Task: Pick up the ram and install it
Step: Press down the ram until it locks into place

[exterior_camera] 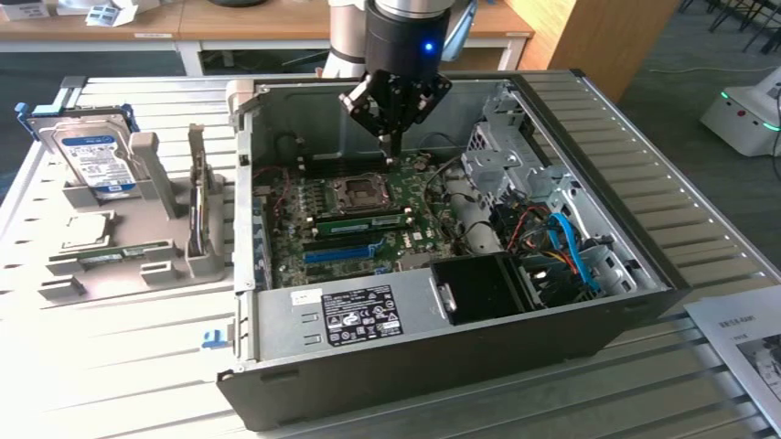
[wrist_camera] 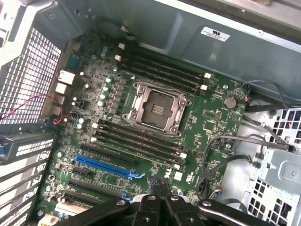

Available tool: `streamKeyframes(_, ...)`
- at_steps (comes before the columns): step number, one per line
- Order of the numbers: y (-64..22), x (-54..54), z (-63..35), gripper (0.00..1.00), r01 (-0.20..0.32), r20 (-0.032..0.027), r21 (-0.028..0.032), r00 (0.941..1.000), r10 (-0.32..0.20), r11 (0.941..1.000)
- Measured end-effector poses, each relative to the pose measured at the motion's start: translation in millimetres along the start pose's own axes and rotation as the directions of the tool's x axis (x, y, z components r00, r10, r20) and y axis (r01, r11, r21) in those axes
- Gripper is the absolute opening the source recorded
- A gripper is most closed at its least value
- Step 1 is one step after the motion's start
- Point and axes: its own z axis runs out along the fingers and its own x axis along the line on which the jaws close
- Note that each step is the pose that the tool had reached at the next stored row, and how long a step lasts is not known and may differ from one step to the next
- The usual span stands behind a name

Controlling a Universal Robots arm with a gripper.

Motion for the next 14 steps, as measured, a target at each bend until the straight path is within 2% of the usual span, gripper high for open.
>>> streamKeyframes(3, -0.2, -0.7, 0.0, 0.1, -0.006, -0.0055, -0.0015, 1.0, 0.006, 1.0)
streamKeyframes(14, 0.8, 2.5, -0.1, 0.1, -0.006, -0.0056, -0.0015, 1.0, 0.006, 1.0)
